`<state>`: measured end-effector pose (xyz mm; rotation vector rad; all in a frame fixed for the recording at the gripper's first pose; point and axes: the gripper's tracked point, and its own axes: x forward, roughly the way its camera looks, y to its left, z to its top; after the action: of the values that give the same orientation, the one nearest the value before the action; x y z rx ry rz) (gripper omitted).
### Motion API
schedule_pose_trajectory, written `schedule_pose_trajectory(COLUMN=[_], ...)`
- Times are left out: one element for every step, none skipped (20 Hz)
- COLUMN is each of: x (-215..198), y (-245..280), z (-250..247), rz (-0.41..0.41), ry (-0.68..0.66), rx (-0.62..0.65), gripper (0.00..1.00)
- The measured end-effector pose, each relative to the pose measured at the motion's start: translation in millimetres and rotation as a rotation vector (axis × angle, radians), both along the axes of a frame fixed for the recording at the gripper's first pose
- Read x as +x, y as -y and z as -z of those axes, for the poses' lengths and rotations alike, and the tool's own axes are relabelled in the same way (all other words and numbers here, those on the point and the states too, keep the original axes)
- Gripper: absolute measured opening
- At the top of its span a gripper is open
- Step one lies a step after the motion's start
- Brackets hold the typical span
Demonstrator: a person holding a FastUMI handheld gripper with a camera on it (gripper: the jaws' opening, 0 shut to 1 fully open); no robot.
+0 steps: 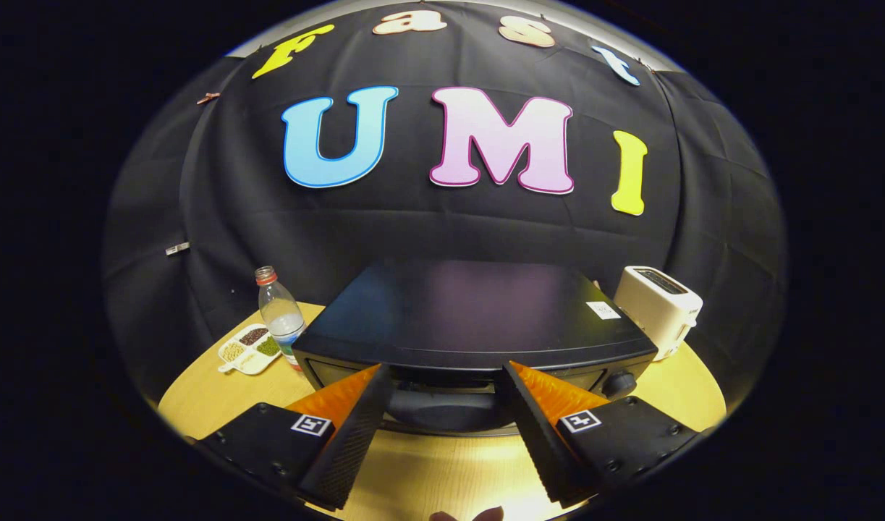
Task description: Open the toaster oven, put the food inside, and close the toaster oven door.
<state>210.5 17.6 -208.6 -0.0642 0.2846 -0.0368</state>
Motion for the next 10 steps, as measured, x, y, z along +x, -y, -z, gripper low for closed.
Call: schedule_pose_trajectory(x=[-1, 1, -1, -3, -8, -15, -23, -32, -41, -53], y=[4, 5, 5, 5, 4, 4, 4, 4, 5, 5], z=[3, 4, 8, 5, 9, 8, 10, 16, 21, 29], rz=[0.016, 0.030, 0.038, 0.042, 0.040, 0.037, 0.036, 0.037, 0.041, 0.046], ry=[-0.016, -0.011, -0.025, -0.015, -0.023, -0.019, -0.021, -0.027, -0.034, -0.048], rx=[0.003, 0.019, 0.039, 0.050, 0.041, 0.034, 0.034, 0.041, 0.045, 0.043], gripper=[0.98, 0.98, 0.98, 0.98, 0.99, 0.98, 0.99, 0.99, 0.98, 0.98])
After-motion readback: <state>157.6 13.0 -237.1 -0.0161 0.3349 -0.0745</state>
